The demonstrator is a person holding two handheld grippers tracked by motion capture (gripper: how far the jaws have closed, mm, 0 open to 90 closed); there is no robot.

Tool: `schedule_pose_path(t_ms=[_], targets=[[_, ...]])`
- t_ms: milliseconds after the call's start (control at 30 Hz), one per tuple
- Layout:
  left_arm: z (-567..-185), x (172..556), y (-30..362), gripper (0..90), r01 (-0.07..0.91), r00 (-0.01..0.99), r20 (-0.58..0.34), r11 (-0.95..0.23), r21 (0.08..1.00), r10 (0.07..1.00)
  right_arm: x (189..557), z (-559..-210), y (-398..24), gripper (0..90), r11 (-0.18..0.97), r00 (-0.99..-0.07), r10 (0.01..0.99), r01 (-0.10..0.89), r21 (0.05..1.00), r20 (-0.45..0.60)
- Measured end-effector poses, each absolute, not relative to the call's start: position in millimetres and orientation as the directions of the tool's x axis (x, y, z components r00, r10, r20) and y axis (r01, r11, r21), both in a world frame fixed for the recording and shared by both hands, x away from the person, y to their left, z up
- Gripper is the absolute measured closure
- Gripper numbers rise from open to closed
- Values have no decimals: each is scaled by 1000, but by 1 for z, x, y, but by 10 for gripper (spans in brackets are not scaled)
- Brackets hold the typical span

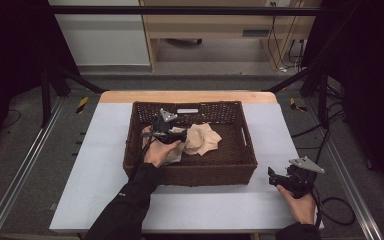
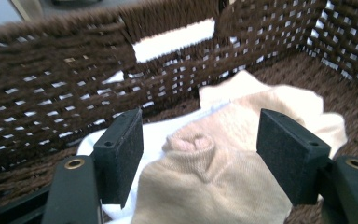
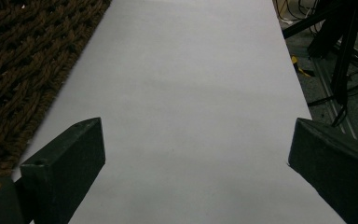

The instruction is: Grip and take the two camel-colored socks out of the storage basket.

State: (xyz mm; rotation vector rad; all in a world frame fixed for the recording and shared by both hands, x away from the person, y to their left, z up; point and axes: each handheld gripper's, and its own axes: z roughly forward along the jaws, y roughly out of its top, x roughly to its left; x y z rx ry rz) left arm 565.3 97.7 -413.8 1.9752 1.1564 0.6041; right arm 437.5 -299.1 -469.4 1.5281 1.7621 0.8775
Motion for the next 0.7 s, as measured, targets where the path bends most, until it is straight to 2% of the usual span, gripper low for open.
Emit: schedule_pose_path(t_ms=[200, 333, 400, 567, 700], targets=[[-420, 566, 96, 364, 548, 482, 45, -341, 764, 875, 437, -469, -299, 41, 104, -123, 992, 565, 818, -41], [-422, 567, 96, 449, 570, 489, 35, -350, 743, 872, 437, -470, -299, 41, 107, -126, 991, 568, 816, -43], [-423, 567, 95, 506, 585, 492, 37, -361, 726, 870, 438, -470, -299, 41, 113, -127, 991, 568, 815, -48], [-422, 567, 98, 712, 623, 490, 18, -365, 692, 871, 437, -470, -298, 42, 107, -126, 991, 571, 814, -43], [-423, 567, 101, 788, 646, 477, -3, -348, 679, 879, 438, -470, -299, 42, 111, -127, 991, 571, 814, -46]])
